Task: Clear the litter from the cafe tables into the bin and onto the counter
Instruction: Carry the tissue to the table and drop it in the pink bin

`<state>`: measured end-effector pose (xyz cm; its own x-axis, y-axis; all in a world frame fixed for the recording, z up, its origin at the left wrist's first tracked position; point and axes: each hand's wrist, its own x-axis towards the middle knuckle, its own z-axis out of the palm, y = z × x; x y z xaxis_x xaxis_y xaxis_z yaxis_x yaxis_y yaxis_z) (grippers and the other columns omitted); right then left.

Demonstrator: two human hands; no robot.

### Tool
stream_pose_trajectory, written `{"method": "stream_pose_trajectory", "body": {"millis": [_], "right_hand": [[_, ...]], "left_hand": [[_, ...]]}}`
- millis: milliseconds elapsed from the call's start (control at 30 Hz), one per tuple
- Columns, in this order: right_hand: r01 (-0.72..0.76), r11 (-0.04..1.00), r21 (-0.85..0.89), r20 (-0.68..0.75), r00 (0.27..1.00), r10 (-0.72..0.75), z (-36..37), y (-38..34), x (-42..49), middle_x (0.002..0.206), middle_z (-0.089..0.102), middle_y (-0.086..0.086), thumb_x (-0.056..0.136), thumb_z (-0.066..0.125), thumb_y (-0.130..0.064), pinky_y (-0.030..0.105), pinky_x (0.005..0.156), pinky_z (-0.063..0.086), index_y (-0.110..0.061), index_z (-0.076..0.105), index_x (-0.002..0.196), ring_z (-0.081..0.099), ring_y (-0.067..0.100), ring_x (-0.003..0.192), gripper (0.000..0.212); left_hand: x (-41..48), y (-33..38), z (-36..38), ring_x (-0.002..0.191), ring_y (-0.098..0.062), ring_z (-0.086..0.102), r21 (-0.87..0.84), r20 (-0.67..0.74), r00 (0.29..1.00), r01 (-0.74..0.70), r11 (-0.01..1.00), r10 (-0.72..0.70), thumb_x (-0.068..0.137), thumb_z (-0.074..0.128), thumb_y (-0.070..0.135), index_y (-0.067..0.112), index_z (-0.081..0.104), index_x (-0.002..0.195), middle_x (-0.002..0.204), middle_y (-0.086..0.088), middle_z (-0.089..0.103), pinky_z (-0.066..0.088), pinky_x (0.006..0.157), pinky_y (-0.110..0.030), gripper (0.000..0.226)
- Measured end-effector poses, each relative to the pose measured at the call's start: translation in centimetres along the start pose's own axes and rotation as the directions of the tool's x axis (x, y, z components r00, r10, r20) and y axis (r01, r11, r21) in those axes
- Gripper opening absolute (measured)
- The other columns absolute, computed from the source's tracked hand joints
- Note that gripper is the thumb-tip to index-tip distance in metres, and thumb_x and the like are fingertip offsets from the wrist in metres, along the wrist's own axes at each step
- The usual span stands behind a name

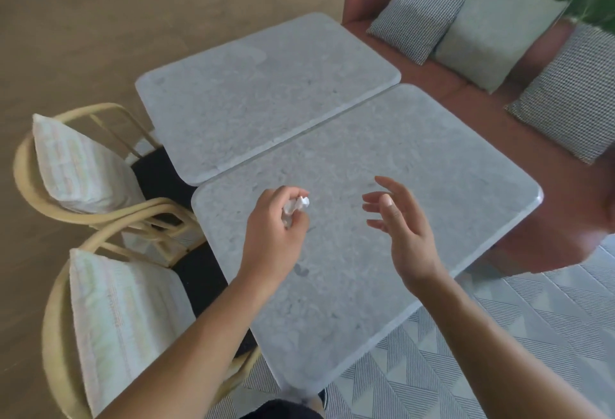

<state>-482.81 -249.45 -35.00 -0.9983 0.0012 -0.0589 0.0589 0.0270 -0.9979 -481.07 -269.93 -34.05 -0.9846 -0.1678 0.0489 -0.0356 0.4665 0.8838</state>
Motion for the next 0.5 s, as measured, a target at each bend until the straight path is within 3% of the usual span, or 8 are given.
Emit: {"method": "stream_pose_trajectory", "body": {"millis": [133, 333, 500], "right_hand": [[0.071, 0.997, 0.017, -0.014, 0.997, -0.071, -2.0, -2.2, -3.1, 0.115, 0.071, -0.001, 0.097, 0.051, -0.042, 0.035, 0.094, 0.057, -0.025, 0.059, 0.136, 0.070, 0.012, 0.107, 0.043], [0.203, 0.978, 0.056, -0.110, 0.974, -0.196, -7.1, -6.4, -9.7, 0.118, 0.072, -0.004, 0.091, 0.055, -0.058, 0.033, 0.093, 0.059, -0.032, 0.063, 0.130, 0.069, 0.016, 0.114, 0.048], [0.268, 0.963, 0.043, -0.243, 0.937, -0.250, -13.1, -8.3, -16.9, 0.120, 0.072, -0.005, 0.092, 0.055, -0.058, 0.040, 0.096, 0.059, -0.033, 0.064, 0.131, 0.069, 0.017, 0.117, 0.047]], "left_hand": [[-2.5, 3.5, 0.2, 0.100, 0.006, 0.060, -0.109, -0.049, 0.999, -0.027, 0.994, 0.021, 0.099, 0.061, 0.007, 0.037, 0.067, 0.107, 0.114, 0.016, 0.066, 0.045, 0.080, -0.006, 0.032], [-8.2, 10.8, 1.9, 0.071, 0.000, 0.057, -0.350, -0.070, 0.986, -0.164, 0.922, 0.149, 0.096, 0.062, 0.018, 0.050, 0.071, 0.098, 0.082, 0.026, 0.065, 0.048, 0.065, -0.013, 0.033], [-13.9, 15.7, 5.4, 0.078, 0.004, 0.062, -0.423, 0.018, 0.962, -0.241, 0.874, 0.274, 0.096, 0.061, 0.018, 0.049, 0.071, 0.102, 0.091, 0.027, 0.069, 0.050, 0.070, -0.012, 0.034]]}}
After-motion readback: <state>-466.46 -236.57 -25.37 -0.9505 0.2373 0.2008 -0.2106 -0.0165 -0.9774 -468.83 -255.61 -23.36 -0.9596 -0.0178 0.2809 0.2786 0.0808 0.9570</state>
